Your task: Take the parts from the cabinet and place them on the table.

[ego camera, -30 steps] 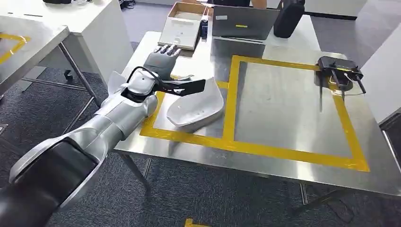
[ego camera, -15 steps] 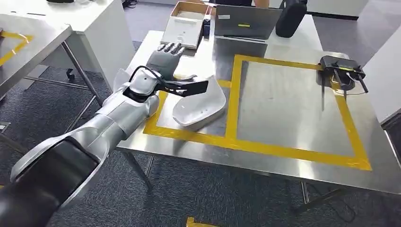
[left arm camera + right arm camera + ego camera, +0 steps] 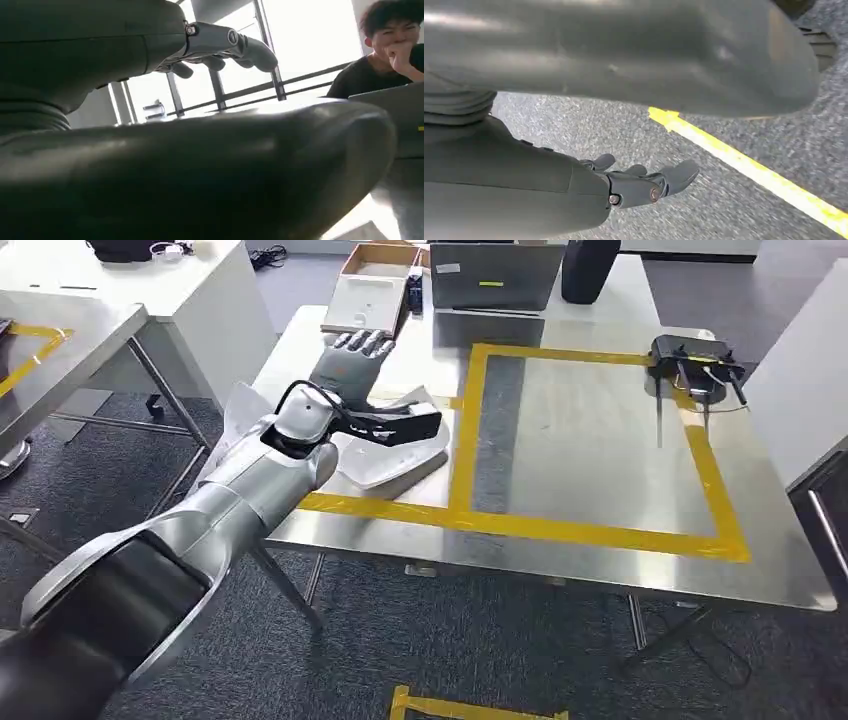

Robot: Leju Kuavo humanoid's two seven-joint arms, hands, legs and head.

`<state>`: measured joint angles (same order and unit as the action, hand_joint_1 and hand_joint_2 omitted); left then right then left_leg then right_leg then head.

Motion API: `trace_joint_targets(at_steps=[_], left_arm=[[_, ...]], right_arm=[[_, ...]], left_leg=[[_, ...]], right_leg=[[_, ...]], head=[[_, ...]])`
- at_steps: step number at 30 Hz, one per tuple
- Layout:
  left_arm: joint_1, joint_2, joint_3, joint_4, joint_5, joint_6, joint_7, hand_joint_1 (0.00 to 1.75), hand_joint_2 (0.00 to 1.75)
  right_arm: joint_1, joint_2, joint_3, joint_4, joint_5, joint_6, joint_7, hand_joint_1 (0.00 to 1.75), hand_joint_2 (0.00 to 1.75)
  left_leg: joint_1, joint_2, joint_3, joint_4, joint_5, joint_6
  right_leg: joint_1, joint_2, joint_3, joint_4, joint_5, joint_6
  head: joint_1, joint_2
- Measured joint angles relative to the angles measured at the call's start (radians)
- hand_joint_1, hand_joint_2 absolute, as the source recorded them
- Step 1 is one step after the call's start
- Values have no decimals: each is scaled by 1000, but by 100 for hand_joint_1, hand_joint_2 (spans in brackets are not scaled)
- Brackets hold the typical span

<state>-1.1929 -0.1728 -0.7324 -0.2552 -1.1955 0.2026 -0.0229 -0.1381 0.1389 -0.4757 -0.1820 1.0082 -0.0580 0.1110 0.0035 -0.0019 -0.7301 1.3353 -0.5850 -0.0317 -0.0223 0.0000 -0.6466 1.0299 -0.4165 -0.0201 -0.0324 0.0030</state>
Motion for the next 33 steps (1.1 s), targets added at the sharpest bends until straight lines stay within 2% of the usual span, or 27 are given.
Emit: trace_joint_targets(at_steps=[1,3,4,5,7,8,9,10,11,12,13,14,15,16,17,18,19,20,21,23,24,25,26,29,31,32,33], left_arm=[[0,0,0,0,-1,0,0,0,0],[-3,0,0,-1,-2,0,0,0,0],[-7,0,0,-3,-2,0,1,0,0],[-8,-1,0,-5,-2,0,0,0,0],[-10,1,0,-3,-2,0,0,0,0],[-10,2,0,-3,-2,0,1,0,0],[-12,2,0,-3,-2,0,0,0,0],[-14,-1,0,-3,-2,-1,-2,0,0],[-15,-1,0,-3,-3,-2,-3,0,0],[-15,-1,0,-2,-3,-2,-4,0,0],[-14,-1,0,-2,-4,-5,-4,0,0],[-13,-1,0,-2,-5,-8,-4,0,0],[-12,-1,0,-1,-5,-9,-4,0,0],[-11,-1,0,-1,-5,-10,-5,0,0],[-11,-1,0,-1,-5,-10,-5,0,0],[-11,-1,0,-2,-5,-10,-5,0,0],[-12,-1,0,-3,-5,-10,-5,0,0],[-13,1,0,-4,-5,-10,-5,0,0],[-12,0,0,-3,-5,-10,-5,0,0],[-14,-2,0,-3,-5,-10,-8,0,0],[-14,0,0,-2,-6,-10,-8,0,0],[-15,3,0,-2,-6,-10,-8,0,0],[-15,3,0,-2,-6,-10,-8,0,0],[-15,3,0,-2,-6,-10,-8,0,0],[-15,4,0,-2,-6,-10,-8,0,0],[-14,5,0,-1,-6,-10,-8,0,0],[-11,4,0,0,-5,-10,-9,0,0]], right_arm=[[0,0,0,0,0,0,0,0,0],[-1,0,0,0,1,0,-1,0,0],[-1,0,0,0,4,0,-1,0,0],[-1,0,0,0,6,2,0,0,0],[-4,0,0,0,6,3,0,0,0],[-3,1,0,0,6,4,0,0,0],[-1,1,0,0,6,5,0,0,0],[-1,1,0,0,6,5,0,0,0],[-2,1,0,0,6,5,0,0,0],[-3,1,0,0,6,5,0,0,0],[-3,1,0,0,6,5,0,0,0],[-3,1,0,0,6,5,0,0,0],[-2,1,0,0,6,5,0,0,0],[-2,1,0,0,6,5,-1,0,0],[-3,1,0,0,6,5,-1,0,0],[-4,1,0,0,6,5,-2,0,0],[-7,0,0,-1,6,5,-3,0,0],[-7,-2,0,-2,6,5,-3,0,0],[-7,-1,0,-2,6,6,-3,0,0],[-7,-2,0,-2,6,5,-3,0,0],[-6,0,0,-2,5,5,-4,0,0],[-8,0,0,-2,5,5,-4,0,0],[-8,-1,-1,-2,4,5,-4,0,0],[-8,-1,-1,-2,4,5,-4,0,0],[-8,-1,-1,-2,4,5,-4,0,0],[-6,0,-1,-2,3,5,-6,0,0],[-6,0,-1,-2,3,5,-9,0,0]], left_leg=[[0,0,41,-52,30,2],[0,0,158,-218,76,9],[-2,-1,203,-295,44,14],[-8,-4,200,-286,64,19],[-10,-4,187,-291,68,30],[-10,-3,181,-295,76,41],[-1,1,181,-304,92,52],[-2,2,170,-306,105,58],[-1,2,156,-306,118,65],[-1,2,141,-306,129,66],[-3,2,126,-305,140,67],[-4,2,111,-304,151,67],[-4,2,96,-303,161,66],[-4,2,81,-302,173,65],[-4,2,68,-301,182,62],[-4,2,58,-300,192,58],[-4,3,53,-298,200,55],[-7,3,48,-298,207,47],[-6,4,51,-303,215,40],[-4,5,51,-313,234,27],[-7,4,43,-312,238,21],[-4,0,28,-297,203,16],[-2,0,12,-249,138,11],[-1,1,10,-241,130,11],[-1,1,6,-225,115,9],[2,1,-24,-91,28,2],[6,1,43,-57,87,-3]], right_leg=[[0,1,-10,1,8,2],[0,2,-25,5,20,8],[3,2,-32,7,27,16],[3,2,-32,4,36,24],[3,2,-32,-2,53,36],[2,3,-32,-9,61,45],[-2,3,-37,-6,57,51],[-1,2,-52,22,8,55],[-1,3,-72,83,-57,60],[-1,3,-96,163,-115,63],[-1,3,-117,240,-152,65],[0,3,-127,295,-165,66],[1,3,-118,309,-153,65],[2,3,-83,279,-119,63],[4,3,-29,210,-85,58],[6,3,40,118,-69,52],[9,2,101,30,-97,42],[17,2,122,-8,-107,38],[20,4,113,-2,-93,30],[23,5,106,-7,-86,17],[10,1,100,-18,-68,9],[10,-2,89,-21,-54,5],[9,-3,75,-22,-42,-3],[9,-3,73,-22,-41,-3],[9,-3,69,-22,-38,-3],[9,-3,45,-21,-18,-4],[8,-5,-15,-17,27,2]], head=[[0,0],[0,0],[0,0],[3,0],[0,0],[-3,0],[-2,0],[-1,0],[5,0],[6,0],[6,0],[6,0],[6,0],[6,0],[6,0],[6,0],[6,0],[6,0],[4,0],[6,0],[6,0],[5,0],[2,0],[2,0],[1,0],[1,0],[0,0]])
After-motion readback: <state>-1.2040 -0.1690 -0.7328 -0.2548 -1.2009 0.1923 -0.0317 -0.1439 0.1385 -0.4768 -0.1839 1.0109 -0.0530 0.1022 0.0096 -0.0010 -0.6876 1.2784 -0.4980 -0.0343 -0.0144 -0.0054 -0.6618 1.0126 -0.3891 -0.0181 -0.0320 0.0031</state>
